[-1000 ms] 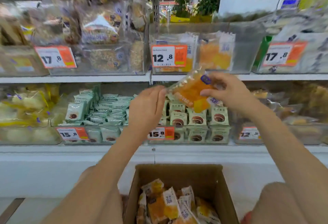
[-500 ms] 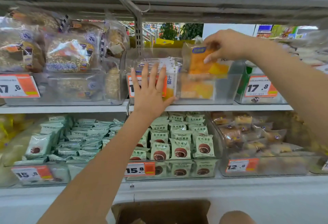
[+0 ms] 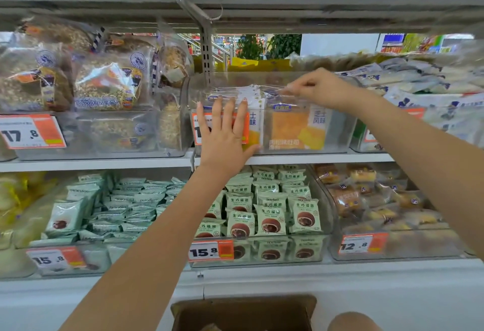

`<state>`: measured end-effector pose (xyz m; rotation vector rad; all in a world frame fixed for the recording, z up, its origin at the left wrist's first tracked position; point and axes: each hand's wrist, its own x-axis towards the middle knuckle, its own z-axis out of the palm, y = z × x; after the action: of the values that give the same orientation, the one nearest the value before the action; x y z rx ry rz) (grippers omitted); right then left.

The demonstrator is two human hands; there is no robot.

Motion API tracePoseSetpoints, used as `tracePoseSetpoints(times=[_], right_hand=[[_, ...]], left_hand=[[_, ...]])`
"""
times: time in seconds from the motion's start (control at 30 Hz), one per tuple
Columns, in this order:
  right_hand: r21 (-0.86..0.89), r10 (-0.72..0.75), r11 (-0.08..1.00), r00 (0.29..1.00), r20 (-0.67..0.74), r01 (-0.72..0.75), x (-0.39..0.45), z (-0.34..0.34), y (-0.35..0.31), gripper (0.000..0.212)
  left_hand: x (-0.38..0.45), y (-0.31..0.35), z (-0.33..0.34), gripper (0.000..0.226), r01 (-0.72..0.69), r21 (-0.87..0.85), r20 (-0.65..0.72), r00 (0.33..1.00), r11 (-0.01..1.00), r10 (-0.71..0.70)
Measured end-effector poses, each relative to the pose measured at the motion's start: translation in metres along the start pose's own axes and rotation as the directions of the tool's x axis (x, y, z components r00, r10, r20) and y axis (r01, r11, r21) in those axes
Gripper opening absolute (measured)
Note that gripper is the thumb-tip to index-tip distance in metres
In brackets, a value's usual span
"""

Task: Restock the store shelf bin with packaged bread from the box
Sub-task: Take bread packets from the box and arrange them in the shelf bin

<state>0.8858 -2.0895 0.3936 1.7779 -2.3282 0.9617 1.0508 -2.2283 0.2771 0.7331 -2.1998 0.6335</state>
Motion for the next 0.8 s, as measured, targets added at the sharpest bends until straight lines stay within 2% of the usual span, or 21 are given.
tracePoseSetpoints(times=[0.03, 0.07, 0.1, 0.13, 0.2, 0.23, 0.3, 0.4, 0.47, 0.53, 0.6, 0.67, 0.73, 0.8], right_hand=[[0.041, 0.04, 0.999, 0.986, -0.16, -0.034, 0.0, -0.003, 0.0, 0.027], [0.062, 0.119, 0.993, 0.944, -0.308, -0.105, 0.002, -0.008, 0.001, 0.034], [0.071, 0.234, 0.972, 0.895, -0.379, -0.224, 0.005, -0.013, 0.004, 0.041], [0.063, 0.363, 0.929, 0.863, -0.352, -0.365, 0.008, -0.016, 0.007, 0.048], [0.003, 0.567, 0.82, 0.812, -0.139, -0.572, 0.012, -0.018, 0.015, 0.062], [-0.018, 0.605, 0.795, 0.795, -0.044, -0.606, 0.012, -0.018, 0.016, 0.067], [0.007, 0.618, 0.785, 0.784, 0.049, -0.619, 0.016, -0.013, 0.014, 0.07], [0.106, 0.616, 0.775, 0.782, 0.095, -0.623, 0.028, -0.002, 0.007, 0.068], [0.143, 0.614, 0.773, 0.786, 0.077, -0.618, 0.035, 0.004, 0.008, 0.067], [0.067, 0.607, 0.791, 0.794, 0.035, -0.608, 0.034, 0.005, 0.005, 0.067], [-0.121, 0.564, 0.81, 0.819, -0.11, -0.574, 0.026, 0.004, 0.003, 0.06], [-0.295, 0.428, 0.804, 0.846, -0.318, -0.517, 0.012, 0.002, -0.001, 0.058], [-0.279, 0.233, 0.859, 0.814, -0.533, -0.428, -0.014, 0.014, -0.009, 0.051], [-0.292, 0.005, 0.925, 0.774, -0.633, -0.245, -0.046, 0.044, -0.012, 0.037]], left_hand=[[0.0, 0.0, -0.001, 0.095, -0.002, 0.002, 0.005, 1.0, 1.0, 0.002], [0.0, 0.0, -0.003, 0.095, -0.002, 0.006, 0.011, 1.0, 1.0, 0.002], [-0.001, 0.0, -0.005, 0.095, -0.003, 0.004, 0.02, 1.0, 1.0, 0.003], [-0.001, 0.001, -0.006, 0.095, -0.003, -0.002, 0.03, 1.0, 1.0, 0.003], [-0.001, 0.002, -0.007, 0.095, -0.005, -0.016, 0.048, 0.999, 1.0, 0.006], [-0.001, 0.002, -0.006, 0.095, -0.004, -0.022, 0.048, 0.999, 1.0, 0.005], [-0.001, 0.002, -0.005, 0.096, -0.002, -0.025, 0.042, 0.999, 1.0, 0.003], [0.0, 0.001, -0.003, 0.096, -0.011, -0.031, 0.044, 0.999, 0.999, 0.012], [0.0, 0.001, -0.002, 0.096, -0.015, -0.044, 0.041, 0.999, 0.999, 0.017], [0.0, 0.0, -0.004, 0.097, -0.015, -0.055, 0.048, 0.999, 0.998, 0.018], [0.0, 0.0, -0.005, 0.098, -0.018, -0.064, 0.068, 0.997, 0.998, 0.022], [-0.007, -0.001, -0.008, 0.097, -0.041, -0.092, 0.041, 0.998, 0.995, 0.045], [-0.029, 0.0, -0.007, 0.088, -0.102, -0.169, -0.053, 0.994, 0.98, 0.095], [-0.071, 0.005, 0.001, 0.07, -0.184, -0.239, -0.151, 0.977, 0.953, 0.151]])
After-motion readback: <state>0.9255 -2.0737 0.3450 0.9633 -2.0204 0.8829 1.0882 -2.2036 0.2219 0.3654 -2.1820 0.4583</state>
